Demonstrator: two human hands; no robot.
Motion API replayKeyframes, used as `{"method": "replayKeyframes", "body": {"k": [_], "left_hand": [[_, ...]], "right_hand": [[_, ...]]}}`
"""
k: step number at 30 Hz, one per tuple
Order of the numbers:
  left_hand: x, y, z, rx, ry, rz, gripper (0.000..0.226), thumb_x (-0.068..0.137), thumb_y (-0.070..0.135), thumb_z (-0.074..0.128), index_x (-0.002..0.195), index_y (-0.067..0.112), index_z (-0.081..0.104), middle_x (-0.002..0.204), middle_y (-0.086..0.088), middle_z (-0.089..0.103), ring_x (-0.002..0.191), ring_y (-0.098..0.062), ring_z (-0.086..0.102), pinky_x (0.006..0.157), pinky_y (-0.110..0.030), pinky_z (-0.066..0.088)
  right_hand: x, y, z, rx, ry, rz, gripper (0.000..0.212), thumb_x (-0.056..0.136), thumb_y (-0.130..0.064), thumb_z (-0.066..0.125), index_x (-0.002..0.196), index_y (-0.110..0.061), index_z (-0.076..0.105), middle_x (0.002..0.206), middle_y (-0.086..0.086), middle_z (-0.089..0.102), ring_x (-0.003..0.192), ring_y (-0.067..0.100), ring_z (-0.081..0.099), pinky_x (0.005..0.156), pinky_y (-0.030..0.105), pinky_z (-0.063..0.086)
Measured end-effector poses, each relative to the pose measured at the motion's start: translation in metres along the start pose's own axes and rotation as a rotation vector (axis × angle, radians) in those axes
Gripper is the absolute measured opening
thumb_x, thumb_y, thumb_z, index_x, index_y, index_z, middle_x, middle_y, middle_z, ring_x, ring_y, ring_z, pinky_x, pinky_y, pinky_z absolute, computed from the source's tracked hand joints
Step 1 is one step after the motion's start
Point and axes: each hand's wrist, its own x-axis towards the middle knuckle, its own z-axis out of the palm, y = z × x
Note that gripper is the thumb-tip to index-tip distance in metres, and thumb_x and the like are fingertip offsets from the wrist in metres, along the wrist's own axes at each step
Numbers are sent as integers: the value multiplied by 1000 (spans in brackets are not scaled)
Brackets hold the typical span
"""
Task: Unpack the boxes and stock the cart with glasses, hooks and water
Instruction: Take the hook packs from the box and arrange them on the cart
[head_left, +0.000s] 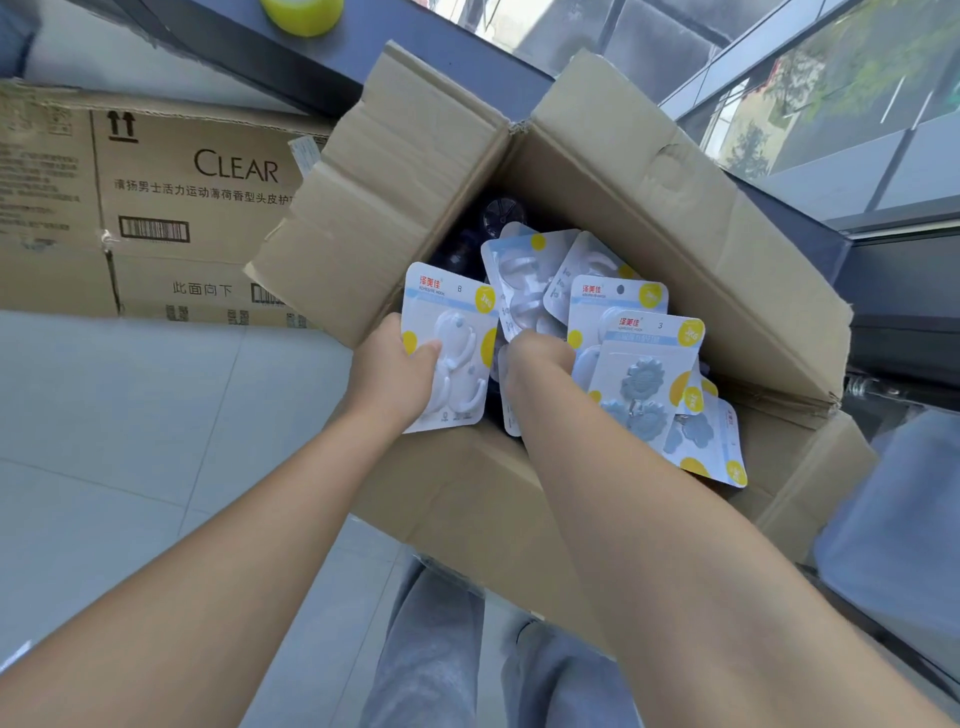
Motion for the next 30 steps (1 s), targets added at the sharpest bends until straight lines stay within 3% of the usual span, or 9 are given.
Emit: {"method": "replayKeyframes", "body": {"k": [2, 6, 8, 10, 14, 23, 26, 28, 30], "left_hand": [[-1, 0, 2, 22, 10, -7, 16, 92, 19, 52, 105, 9, 57, 96, -5, 61, 84, -22, 54, 69, -30, 41], [-1, 0, 2, 65, 35, 7, 19, 93, 20, 51, 107, 8, 56, 98, -6, 61, 89, -25, 55, 74, -32, 42], [-3, 2, -1, 102, 65, 13, 18, 94, 21, 49, 106, 8, 54, 95, -4, 58, 86, -25, 52, 71, -31, 39], [-5, 4, -4, 115, 95, -4, 17, 94, 20, 48, 104, 7, 52, 93, -4, 55, 86, -26, 50, 71, -31, 37], [-9, 6, -13, 3, 57, -54, 8, 94, 15, 48, 102, 16, 50, 98, -3, 57, 91, -24, 52, 76, -30, 39], [-32, 28, -44, -434, -310, -154, 22, 96, 8, 47, 112, 18, 58, 101, -3, 67, 88, -21, 65, 76, -35, 53], [-41, 32, -42, -476, -384, -146, 28, 98, 33, 44, 114, 19, 62, 109, -5, 68, 98, -24, 65, 82, -37, 54], [-48, 34, -37, -528, -454, -137, 59, 93, 65, 26, 118, 25, 61, 116, -1, 67, 105, -21, 64, 89, -39, 52], [-58, 36, -31, -606, -575, -87, 76, 83, 77, 12, 122, 31, 57, 121, 1, 65, 109, -18, 63, 87, -35, 54]], "right_hand": [[6, 6, 2, 85, -83, 44, 37, 97, -17, 44, 132, -4, 46, 90, 4, 54, 79, 17, 49, 72, 26, 47], [23, 9, 6, 405, -84, 168, 26, 95, -17, 53, 120, -13, 55, 71, -1, 51, 57, 9, 45, 45, 18, 41], [20, 7, 3, 422, -97, 154, 8, 95, -12, 51, 101, -11, 56, 67, 0, 49, 54, 9, 41, 48, 17, 39], [11, 7, -4, 423, -140, 102, 15, 96, -7, 42, 86, -11, 52, 69, 2, 48, 57, 10, 42, 54, 19, 40], [-21, 10, -33, 457, -332, 35, 22, 100, -2, 33, 86, -8, 50, 80, 6, 53, 70, 13, 53, 62, 21, 46], [-59, 41, -125, -34, -615, -313, 23, 98, -4, 43, 77, -13, 45, 71, 5, 59, 56, 9, 57, 59, 18, 47], [-71, 43, -133, -225, -596, -433, 20, 96, -4, 46, 79, -13, 48, 73, 7, 56, 56, 7, 58, 58, 17, 47], [-77, 46, -135, -274, -565, -473, 21, 96, -4, 46, 78, -14, 48, 75, 10, 55, 54, 6, 57, 57, 17, 47], [-83, 48, -139, -287, -547, -494, 21, 96, -4, 46, 77, -13, 47, 73, 9, 57, 54, 6, 56, 56, 17, 47]]}}
